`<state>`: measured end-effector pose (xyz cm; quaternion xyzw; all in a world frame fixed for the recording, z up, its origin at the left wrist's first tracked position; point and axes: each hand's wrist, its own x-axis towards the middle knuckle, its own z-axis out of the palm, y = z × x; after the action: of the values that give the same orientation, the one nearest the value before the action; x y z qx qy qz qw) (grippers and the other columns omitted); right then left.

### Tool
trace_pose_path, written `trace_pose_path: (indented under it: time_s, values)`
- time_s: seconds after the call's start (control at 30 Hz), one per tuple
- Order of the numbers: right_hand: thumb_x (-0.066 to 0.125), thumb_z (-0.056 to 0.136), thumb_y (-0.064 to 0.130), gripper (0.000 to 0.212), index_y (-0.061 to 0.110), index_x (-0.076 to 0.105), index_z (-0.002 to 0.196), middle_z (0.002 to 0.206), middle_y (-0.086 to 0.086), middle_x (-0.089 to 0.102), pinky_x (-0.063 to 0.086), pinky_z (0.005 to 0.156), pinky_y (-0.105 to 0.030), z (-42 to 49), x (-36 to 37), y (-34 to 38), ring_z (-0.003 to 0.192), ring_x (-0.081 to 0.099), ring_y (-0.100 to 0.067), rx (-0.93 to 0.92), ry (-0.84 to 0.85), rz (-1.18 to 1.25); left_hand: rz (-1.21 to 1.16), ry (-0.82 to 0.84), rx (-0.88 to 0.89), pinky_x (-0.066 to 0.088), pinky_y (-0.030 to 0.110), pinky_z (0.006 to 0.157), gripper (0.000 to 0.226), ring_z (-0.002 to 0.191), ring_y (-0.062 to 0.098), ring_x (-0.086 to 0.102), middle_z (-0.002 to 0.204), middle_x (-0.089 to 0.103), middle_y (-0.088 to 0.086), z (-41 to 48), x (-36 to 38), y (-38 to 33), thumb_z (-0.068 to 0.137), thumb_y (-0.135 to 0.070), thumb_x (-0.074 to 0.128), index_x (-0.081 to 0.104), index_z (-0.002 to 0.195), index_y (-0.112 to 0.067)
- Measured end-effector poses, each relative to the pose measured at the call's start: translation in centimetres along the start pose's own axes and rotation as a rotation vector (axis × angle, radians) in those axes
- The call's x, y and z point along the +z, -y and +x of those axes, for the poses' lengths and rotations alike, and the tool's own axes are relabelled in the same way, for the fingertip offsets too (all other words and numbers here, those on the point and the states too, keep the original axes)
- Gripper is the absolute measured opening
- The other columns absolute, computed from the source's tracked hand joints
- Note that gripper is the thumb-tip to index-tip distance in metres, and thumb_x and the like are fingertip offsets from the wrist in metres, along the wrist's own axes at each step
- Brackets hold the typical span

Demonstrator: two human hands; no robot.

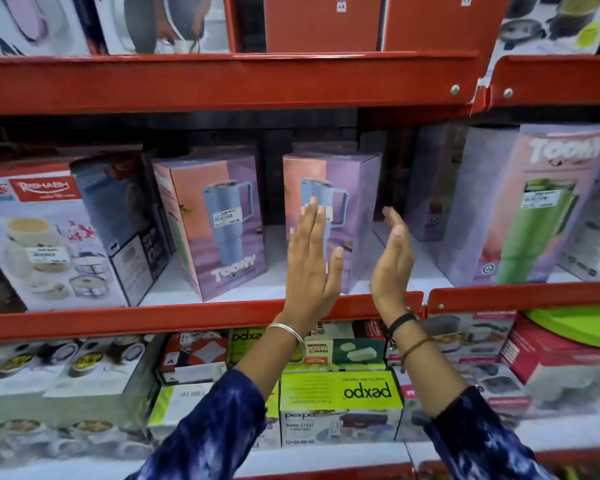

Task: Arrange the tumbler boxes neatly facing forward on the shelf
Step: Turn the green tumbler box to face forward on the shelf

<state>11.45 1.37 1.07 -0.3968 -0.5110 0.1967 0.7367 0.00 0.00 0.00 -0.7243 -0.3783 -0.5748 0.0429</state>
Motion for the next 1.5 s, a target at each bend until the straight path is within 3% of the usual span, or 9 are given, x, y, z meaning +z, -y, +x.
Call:
trace_pose_path:
  time_s: [0.1, 0.37, 0.5, 0.8, 1.07, 1.13, 1.2, 1.33, 1.5]
  values:
    - [0.026, 0.097, 0.038, 0.050, 0.015, 0.041, 0.138, 0.145, -0.003, 0.044, 0.029, 0.099, -0.005, 1.9, -0.2, -1.1, 0.131, 0.039, -0.008, 0.135, 0.035, -0.006, 0.003, -0.006, -0.144, 0.007, 0.042, 0.121, 0.058, 0.148, 0.014, 0.001, 0.160, 0.008, 0.006, -0.3, 1.5, -0.1, 0.097, -0.030, 0.034, 0.014, 0.149, -0.013]
    - [0.048, 0.082, 0.051, 0.057, 0.017, 0.054, 0.128, 0.137, -0.008, 0.054, 0.038, 0.109, -0.046, 6.1, 0.3, -3.2, 0.126, 0.049, -0.027, 0.479, 0.236, 0.025, -0.046, -0.022, -0.448, 0.010, 0.044, 0.119, 0.065, 0.143, 0.018, 0.010, 0.154, 0.018, 0.007, -1.3, 4.7, -1.4, 0.093, -0.054, 0.031, 0.018, 0.149, -0.024]
    - [0.050, 0.092, 0.026, 0.016, 0.026, 0.064, 0.100, 0.110, 0.003, 0.065, 0.045, 0.098, -0.040, 6.0, 0.1, -2.9, 0.108, 0.058, -0.022, 0.422, 0.269, 0.045, -0.124, -0.019, -0.489, 0.012, 0.052, 0.119, 0.062, 0.141, 0.015, 0.008, 0.156, 0.014, 0.004, -0.6, 4.9, -2.4, 0.095, -0.045, 0.036, 0.015, 0.150, -0.025]
    - [0.050, 0.094, 0.020, 0.016, 0.025, 0.061, 0.104, 0.104, 0.006, 0.066, 0.052, 0.085, -0.030, 6.1, -0.6, -1.0, 0.099, 0.062, -0.013, 0.147, 0.327, 0.070, -0.329, -0.158, -0.487, 0.036, 0.043, 0.111, 0.049, 0.131, 0.014, 0.038, 0.140, 0.039, -0.003, 1.6, 2.3, 0.3, 0.094, -0.026, 0.051, 0.031, 0.137, -0.038]
    - [0.077, 0.051, 0.051, 0.118, 0.024, 0.017, 0.148, 0.148, 0.003, 0.038, 0.034, 0.111, -0.032, 8.1, -0.8, -1.8, 0.130, 0.040, -0.010, 0.340, 0.544, 0.026, -0.416, -0.099, -0.453, 0.049, 0.023, 0.091, 0.058, 0.103, 0.000, 0.058, 0.130, 0.055, 0.005, 2.8, 0.5, 3.2, 0.093, 0.003, 0.043, 0.033, 0.127, -0.043]
    - [0.081, 0.058, 0.034, 0.107, 0.021, 0.023, 0.147, 0.142, 0.001, 0.045, 0.044, 0.101, -0.026, 8.3, -0.7, -2.1, 0.122, 0.048, -0.011, 0.339, 0.469, 0.062, -0.350, -0.048, -0.432, 0.049, 0.021, 0.081, 0.051, 0.088, -0.003, 0.058, 0.127, 0.057, 0.003, 3.1, 0.3, 3.1, 0.096, -0.006, 0.045, 0.036, 0.126, -0.046]
    - [0.075, 0.071, 0.010, 0.089, 0.017, 0.026, 0.145, 0.131, 0.001, 0.050, 0.049, 0.085, -0.011, 8.2, -0.6, -2.0, 0.109, 0.053, -0.006, 0.305, 0.391, 0.101, -0.327, -0.023, -0.402, 0.035, 0.022, 0.106, 0.038, 0.127, 0.001, 0.042, 0.147, 0.039, -0.002, 3.2, 0.2, 2.5, 0.098, -0.027, 0.043, 0.038, 0.135, -0.034]
    - [0.070, 0.076, 0.003, 0.072, 0.013, 0.036, 0.138, 0.115, 0.010, 0.056, 0.050, 0.078, -0.008, 7.7, -0.5, -1.6, 0.100, 0.056, 0.001, 0.185, 0.255, 0.086, -0.200, 0.041, -0.448, 0.019, 0.032, 0.110, 0.080, 0.130, 0.020, 0.023, 0.134, 0.024, -0.001, 3.6, -0.2, 1.8, 0.079, -0.075, 0.025, 0.037, 0.142, -0.026]
    - [0.060, 0.086, 0.006, 0.045, 0.011, 0.045, 0.128, 0.107, 0.015, 0.056, 0.044, 0.072, -0.002, 6.8, -0.2, -1.3, 0.087, 0.056, 0.009, 0.046, 0.180, -0.086, -0.273, 0.150, -0.473, 0.011, 0.020, 0.110, 0.064, 0.130, 0.013, 0.021, 0.136, 0.021, 0.003, 3.9, -0.7, 1.8, 0.094, -0.040, 0.040, 0.008, 0.149, -0.029]
